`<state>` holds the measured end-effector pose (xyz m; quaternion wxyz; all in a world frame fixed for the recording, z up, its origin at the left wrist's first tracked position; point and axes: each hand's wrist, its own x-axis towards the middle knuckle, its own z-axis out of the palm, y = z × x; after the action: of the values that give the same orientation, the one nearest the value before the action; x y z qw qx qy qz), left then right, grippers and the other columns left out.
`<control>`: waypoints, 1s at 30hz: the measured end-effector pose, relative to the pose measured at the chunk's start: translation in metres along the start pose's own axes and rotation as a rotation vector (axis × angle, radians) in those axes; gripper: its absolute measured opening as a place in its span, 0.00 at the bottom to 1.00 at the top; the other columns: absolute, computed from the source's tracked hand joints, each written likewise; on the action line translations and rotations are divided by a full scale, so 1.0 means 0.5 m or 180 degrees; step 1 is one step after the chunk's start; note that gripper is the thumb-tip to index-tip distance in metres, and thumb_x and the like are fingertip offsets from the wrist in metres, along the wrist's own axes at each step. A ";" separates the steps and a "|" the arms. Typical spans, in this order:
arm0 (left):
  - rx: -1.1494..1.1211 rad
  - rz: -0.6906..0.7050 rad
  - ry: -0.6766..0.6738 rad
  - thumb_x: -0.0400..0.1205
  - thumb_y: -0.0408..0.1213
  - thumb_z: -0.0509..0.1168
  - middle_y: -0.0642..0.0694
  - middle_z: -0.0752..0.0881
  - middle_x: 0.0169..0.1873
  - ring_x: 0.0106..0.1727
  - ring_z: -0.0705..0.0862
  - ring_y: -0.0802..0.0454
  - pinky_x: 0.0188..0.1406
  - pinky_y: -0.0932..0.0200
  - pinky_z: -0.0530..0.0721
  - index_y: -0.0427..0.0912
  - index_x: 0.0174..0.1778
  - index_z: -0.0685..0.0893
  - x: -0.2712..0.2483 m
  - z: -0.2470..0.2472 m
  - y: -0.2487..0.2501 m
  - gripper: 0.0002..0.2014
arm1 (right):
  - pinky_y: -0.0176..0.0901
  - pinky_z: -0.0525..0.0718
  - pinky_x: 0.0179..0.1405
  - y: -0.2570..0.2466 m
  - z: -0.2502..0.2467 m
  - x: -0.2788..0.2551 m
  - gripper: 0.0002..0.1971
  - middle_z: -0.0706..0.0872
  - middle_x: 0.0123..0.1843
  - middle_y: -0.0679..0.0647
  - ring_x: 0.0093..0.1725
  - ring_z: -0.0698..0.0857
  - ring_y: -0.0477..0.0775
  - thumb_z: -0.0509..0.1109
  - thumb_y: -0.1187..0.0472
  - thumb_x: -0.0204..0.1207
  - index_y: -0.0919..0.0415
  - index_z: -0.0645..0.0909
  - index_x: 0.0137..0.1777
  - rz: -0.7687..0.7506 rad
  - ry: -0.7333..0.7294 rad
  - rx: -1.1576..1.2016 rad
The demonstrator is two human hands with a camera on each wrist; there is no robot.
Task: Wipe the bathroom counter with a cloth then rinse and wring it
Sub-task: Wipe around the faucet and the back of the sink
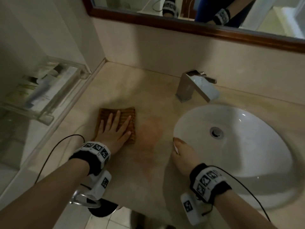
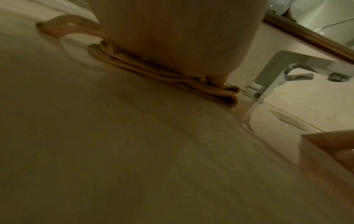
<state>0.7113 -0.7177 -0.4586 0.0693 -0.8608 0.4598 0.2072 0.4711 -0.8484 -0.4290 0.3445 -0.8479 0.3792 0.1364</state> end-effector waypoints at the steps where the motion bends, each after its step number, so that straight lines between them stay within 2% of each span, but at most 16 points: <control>1: -0.0031 -0.0049 -0.0019 0.84 0.62 0.36 0.53 0.25 0.79 0.82 0.29 0.47 0.80 0.40 0.35 0.70 0.76 0.28 -0.013 0.005 0.013 0.28 | 0.42 0.63 0.76 -0.003 -0.002 0.004 0.26 0.64 0.83 0.60 0.80 0.66 0.57 0.54 0.62 0.85 0.65 0.60 0.82 -0.0001 0.0012 -0.0048; 3: -0.0063 -0.0103 0.0018 0.85 0.60 0.38 0.53 0.26 0.80 0.82 0.30 0.47 0.80 0.40 0.35 0.69 0.78 0.30 -0.028 0.013 0.032 0.29 | 0.44 0.73 0.66 -0.008 -0.006 0.010 0.19 0.76 0.73 0.63 0.70 0.76 0.61 0.53 0.63 0.84 0.68 0.71 0.72 0.0032 0.0088 -0.0114; 5: -0.0090 -0.0130 0.0082 0.85 0.61 0.39 0.53 0.28 0.81 0.83 0.32 0.46 0.81 0.39 0.37 0.68 0.78 0.32 -0.031 0.020 0.037 0.29 | 0.46 0.76 0.58 -0.015 -0.008 0.009 0.14 0.80 0.66 0.64 0.63 0.80 0.63 0.53 0.63 0.84 0.67 0.75 0.64 0.0038 0.0088 -0.0219; 8: -0.0102 -0.0165 0.0077 0.85 0.61 0.39 0.52 0.29 0.81 0.83 0.34 0.44 0.81 0.38 0.39 0.68 0.78 0.32 -0.032 0.021 0.039 0.29 | 0.48 0.76 0.58 -0.019 -0.006 0.003 0.16 0.80 0.66 0.65 0.63 0.80 0.64 0.53 0.63 0.84 0.68 0.73 0.67 0.0078 0.0084 -0.0378; 12: -0.0143 -0.0137 0.0107 0.85 0.60 0.41 0.52 0.31 0.82 0.84 0.35 0.44 0.80 0.38 0.39 0.68 0.79 0.34 -0.049 0.025 0.045 0.29 | 0.49 0.76 0.55 -0.026 0.005 -0.003 0.21 0.79 0.68 0.67 0.64 0.79 0.66 0.53 0.65 0.84 0.68 0.63 0.76 0.0219 0.0043 -0.0476; 14: -0.0110 -0.0093 0.0133 0.85 0.60 0.41 0.52 0.32 0.82 0.84 0.36 0.44 0.80 0.38 0.39 0.67 0.80 0.35 -0.057 0.029 0.043 0.29 | 0.49 0.77 0.53 -0.028 0.005 -0.004 0.20 0.79 0.66 0.67 0.62 0.80 0.66 0.52 0.65 0.85 0.67 0.64 0.76 0.0253 0.0009 -0.0472; 18: -0.0006 0.0087 0.0164 0.86 0.59 0.40 0.53 0.33 0.83 0.84 0.38 0.46 0.81 0.40 0.42 0.61 0.81 0.35 -0.066 0.032 0.020 0.30 | 0.48 0.77 0.48 -0.027 0.004 -0.007 0.14 0.81 0.62 0.66 0.57 0.81 0.65 0.52 0.65 0.84 0.68 0.71 0.66 0.0319 0.0042 -0.0585; 20: 0.0039 0.0122 0.0185 0.86 0.59 0.40 0.53 0.33 0.83 0.84 0.38 0.47 0.81 0.41 0.42 0.57 0.82 0.34 -0.069 0.032 0.015 0.31 | 0.47 0.75 0.48 -0.026 0.003 -0.010 0.14 0.80 0.62 0.66 0.58 0.80 0.64 0.52 0.66 0.84 0.68 0.73 0.65 0.0362 0.0055 -0.0555; 24: -0.0015 0.0061 0.0169 0.86 0.59 0.40 0.53 0.32 0.82 0.84 0.36 0.48 0.81 0.41 0.40 0.54 0.82 0.33 -0.070 0.029 0.028 0.33 | 0.49 0.79 0.55 -0.022 0.003 -0.017 0.16 0.82 0.62 0.66 0.59 0.81 0.64 0.52 0.69 0.83 0.69 0.78 0.64 0.0388 0.0124 -0.0300; 28: -0.0042 0.0008 0.0136 0.85 0.59 0.40 0.52 0.31 0.82 0.83 0.35 0.47 0.81 0.40 0.38 0.53 0.82 0.33 -0.059 0.027 0.067 0.33 | 0.45 0.76 0.52 -0.009 0.000 -0.023 0.16 0.84 0.61 0.64 0.58 0.82 0.63 0.53 0.67 0.84 0.69 0.81 0.62 0.0394 0.0090 0.0080; 30: -0.0067 0.0043 0.0120 0.85 0.60 0.40 0.52 0.31 0.82 0.83 0.34 0.47 0.81 0.40 0.37 0.53 0.82 0.34 -0.047 0.027 0.101 0.34 | 0.47 0.77 0.54 0.005 -0.003 -0.029 0.15 0.85 0.57 0.62 0.57 0.83 0.63 0.55 0.66 0.85 0.67 0.82 0.60 0.0401 0.0062 0.0334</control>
<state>0.6544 -0.7244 -0.4573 0.0502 -0.8620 0.4646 0.1962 0.4594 -0.8427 -0.4220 0.3756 -0.8044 0.4417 0.1295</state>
